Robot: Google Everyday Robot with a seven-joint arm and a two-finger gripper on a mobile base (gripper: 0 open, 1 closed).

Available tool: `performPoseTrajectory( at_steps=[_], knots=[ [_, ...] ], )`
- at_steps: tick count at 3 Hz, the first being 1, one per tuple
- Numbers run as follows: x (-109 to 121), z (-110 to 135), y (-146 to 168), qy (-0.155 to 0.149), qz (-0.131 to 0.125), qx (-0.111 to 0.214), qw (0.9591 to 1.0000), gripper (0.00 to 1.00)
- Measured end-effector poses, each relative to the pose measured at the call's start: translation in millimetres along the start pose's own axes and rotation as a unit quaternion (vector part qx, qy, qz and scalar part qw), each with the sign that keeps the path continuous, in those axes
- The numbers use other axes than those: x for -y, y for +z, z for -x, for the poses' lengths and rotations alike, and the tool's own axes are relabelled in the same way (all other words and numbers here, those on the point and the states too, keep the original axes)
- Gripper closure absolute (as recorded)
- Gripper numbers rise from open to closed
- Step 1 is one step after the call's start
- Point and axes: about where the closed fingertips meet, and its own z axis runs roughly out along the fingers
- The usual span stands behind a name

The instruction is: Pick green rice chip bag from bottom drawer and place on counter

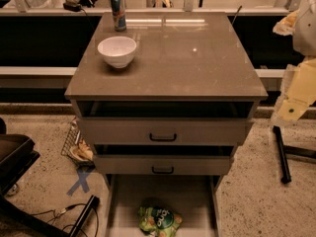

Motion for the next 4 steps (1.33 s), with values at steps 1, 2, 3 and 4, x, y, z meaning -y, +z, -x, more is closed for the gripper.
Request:
performPoseTrajectory(
  at_steps=[1, 2, 3, 4],
  knots=[
    [0, 0, 0, 0.0, 0.0, 0.0, 1.0, 0.0],
    [-11, 1, 24, 0.011, 0.006, 0.03, 0.9995, 0.0],
    [-47, -1, 61, 0.016, 0.015, 0.091, 0.9956, 0.0],
    [-101, -13, 139, 0.036, 0.031, 0.177, 0.983, 0.0]
  ],
)
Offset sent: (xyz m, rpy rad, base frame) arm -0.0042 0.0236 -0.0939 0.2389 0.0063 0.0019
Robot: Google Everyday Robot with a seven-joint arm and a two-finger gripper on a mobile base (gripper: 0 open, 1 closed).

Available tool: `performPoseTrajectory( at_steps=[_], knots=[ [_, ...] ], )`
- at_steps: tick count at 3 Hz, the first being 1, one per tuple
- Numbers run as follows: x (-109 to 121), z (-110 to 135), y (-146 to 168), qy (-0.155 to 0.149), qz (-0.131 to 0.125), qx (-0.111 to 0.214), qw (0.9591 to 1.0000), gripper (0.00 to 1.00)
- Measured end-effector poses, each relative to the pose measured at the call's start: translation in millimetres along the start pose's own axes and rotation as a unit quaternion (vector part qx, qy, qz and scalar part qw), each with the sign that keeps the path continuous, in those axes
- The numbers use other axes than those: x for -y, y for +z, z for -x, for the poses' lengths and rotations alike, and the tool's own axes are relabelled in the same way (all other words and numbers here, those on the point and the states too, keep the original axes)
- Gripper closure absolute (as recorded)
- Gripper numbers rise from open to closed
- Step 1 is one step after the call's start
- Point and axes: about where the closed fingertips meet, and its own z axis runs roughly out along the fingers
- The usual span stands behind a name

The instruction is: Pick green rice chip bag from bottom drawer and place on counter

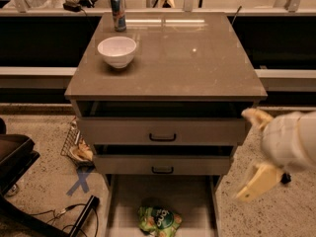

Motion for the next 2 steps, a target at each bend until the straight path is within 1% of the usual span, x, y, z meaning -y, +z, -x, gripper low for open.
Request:
performPoseTrajectory(
  at_steps=[1, 2],
  knots=[
    [-9, -31, 62, 0.02, -0.005, 0.047, 0.9987, 0.0],
    [5, -34, 66, 0.017, -0.033, 0.049, 0.9981, 0.0]
  ],
)
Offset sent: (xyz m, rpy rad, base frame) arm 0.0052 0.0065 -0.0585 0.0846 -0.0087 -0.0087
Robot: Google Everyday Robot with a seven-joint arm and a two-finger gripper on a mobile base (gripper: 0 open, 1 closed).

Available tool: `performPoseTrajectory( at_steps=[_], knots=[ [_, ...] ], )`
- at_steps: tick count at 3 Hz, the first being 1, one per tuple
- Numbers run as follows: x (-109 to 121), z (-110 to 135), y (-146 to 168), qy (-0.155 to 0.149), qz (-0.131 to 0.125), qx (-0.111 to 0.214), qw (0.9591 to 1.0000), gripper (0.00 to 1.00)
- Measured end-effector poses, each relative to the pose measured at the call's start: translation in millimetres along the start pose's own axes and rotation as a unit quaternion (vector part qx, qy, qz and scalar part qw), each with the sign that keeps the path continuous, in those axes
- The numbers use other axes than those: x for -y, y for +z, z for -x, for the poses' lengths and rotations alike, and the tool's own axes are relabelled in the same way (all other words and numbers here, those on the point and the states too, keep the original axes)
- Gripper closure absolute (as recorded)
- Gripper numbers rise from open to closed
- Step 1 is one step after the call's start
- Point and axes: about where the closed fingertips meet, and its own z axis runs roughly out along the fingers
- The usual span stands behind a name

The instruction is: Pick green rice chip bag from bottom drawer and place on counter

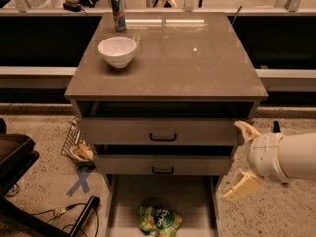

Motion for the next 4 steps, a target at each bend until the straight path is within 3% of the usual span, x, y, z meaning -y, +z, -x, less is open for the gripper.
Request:
performPoseTrajectory(
  at_steps=[1, 2, 3, 4],
  knots=[
    [0, 0, 0, 0.0, 0.0, 0.0, 1.0, 0.0],
    [-2, -11, 34, 0.007, 0.002, -0.015, 0.9999, 0.0],
    [-20, -44, 131, 0.026, 0.014, -0.006, 0.9996, 0.0],
    [-25, -70, 199, 0.019, 0.018, 0.018, 0.9995, 0.0]
  ],
)
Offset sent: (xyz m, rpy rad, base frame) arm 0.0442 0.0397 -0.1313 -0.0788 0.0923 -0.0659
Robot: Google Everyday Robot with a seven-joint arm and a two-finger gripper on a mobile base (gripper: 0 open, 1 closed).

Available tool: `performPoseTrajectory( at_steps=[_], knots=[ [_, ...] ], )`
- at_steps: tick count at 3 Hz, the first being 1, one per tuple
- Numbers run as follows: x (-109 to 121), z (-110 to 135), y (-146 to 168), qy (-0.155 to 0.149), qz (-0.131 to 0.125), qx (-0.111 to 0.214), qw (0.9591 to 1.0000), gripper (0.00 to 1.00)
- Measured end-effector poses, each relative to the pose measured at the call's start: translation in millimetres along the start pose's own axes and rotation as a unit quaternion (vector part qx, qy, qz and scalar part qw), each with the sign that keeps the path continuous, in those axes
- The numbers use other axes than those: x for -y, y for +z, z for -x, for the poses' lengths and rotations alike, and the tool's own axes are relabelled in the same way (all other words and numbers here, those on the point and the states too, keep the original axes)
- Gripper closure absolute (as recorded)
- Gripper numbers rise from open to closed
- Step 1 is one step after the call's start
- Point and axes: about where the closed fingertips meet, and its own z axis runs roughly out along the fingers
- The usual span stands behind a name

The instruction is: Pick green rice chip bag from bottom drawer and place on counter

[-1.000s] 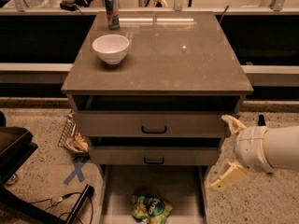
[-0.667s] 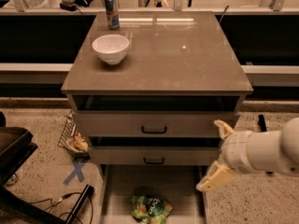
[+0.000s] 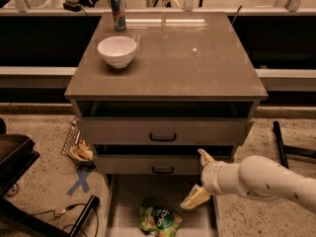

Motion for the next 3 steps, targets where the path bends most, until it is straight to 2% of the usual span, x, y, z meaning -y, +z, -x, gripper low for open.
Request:
performPoseTrajectory(
  at_steps=[1, 2, 3],
  knots=[
    [-8, -36, 50, 0.003, 0.008, 0.0, 1.0, 0.0],
    [-19, -66, 78, 0.008, 0.016, -0.029, 0.9994, 0.0],
    [-19, -66, 78, 0.007, 0.017, -0.029, 0.9994, 0.0]
  ],
)
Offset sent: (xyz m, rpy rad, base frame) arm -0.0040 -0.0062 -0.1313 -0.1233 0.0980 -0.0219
